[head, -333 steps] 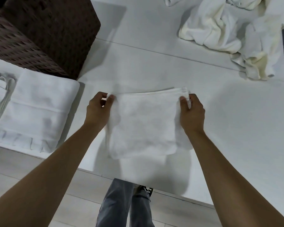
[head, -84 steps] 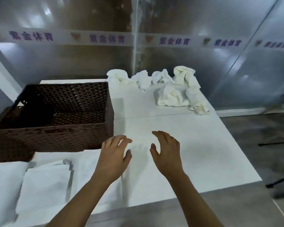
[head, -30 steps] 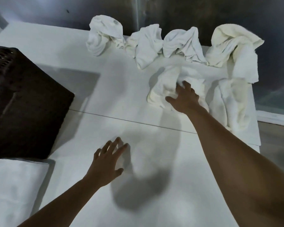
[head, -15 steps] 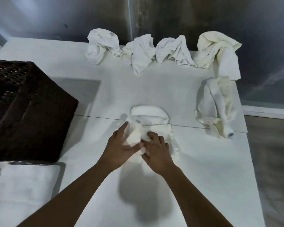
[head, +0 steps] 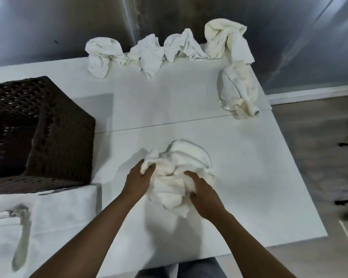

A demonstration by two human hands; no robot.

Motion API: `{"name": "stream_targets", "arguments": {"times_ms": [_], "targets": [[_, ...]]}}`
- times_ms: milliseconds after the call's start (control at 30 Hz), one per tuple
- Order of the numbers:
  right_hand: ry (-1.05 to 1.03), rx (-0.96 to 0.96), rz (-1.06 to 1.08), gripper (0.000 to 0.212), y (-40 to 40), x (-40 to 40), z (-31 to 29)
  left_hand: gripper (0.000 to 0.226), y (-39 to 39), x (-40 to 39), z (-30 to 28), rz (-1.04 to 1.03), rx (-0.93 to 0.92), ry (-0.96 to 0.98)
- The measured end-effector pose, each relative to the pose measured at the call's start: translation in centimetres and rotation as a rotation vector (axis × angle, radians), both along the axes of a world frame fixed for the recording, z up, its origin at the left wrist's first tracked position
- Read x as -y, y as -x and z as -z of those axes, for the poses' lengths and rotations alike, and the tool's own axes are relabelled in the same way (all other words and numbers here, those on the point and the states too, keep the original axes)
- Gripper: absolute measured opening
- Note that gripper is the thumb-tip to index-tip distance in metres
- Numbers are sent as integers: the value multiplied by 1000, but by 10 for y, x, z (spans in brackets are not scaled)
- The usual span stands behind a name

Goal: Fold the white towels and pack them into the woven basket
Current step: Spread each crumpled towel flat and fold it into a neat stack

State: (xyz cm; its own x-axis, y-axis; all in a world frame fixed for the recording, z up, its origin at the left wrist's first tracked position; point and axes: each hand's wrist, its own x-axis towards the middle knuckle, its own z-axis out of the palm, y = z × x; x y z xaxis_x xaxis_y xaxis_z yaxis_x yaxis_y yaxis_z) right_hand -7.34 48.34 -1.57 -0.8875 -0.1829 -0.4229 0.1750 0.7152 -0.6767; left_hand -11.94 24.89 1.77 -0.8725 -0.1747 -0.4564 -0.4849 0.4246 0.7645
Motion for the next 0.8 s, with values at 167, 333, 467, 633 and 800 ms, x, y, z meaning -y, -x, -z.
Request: {"name": "stream_targets", "arguments": {"times_ms": [167, 333, 467, 633, 800], "targets": [[-104, 78, 60, 71, -23, -1, -25, 15, -22, -1, -33, 29, -78, -82], [95, 45, 224, 51, -29, 17, -50, 12, -27, 19, -70, 57, -207, -70], [256, -58, 516, 21, -23, 28, -81, 13, -36, 24, -101, 223, -345, -119], [191, -384, 333, 39, 3, 34, -141, 19, -36, 21, -154, 436, -454, -158], [-16, -283, 62, 65, 16, 37, -173, 21, -43, 21, -195, 459, -507, -232]]}}
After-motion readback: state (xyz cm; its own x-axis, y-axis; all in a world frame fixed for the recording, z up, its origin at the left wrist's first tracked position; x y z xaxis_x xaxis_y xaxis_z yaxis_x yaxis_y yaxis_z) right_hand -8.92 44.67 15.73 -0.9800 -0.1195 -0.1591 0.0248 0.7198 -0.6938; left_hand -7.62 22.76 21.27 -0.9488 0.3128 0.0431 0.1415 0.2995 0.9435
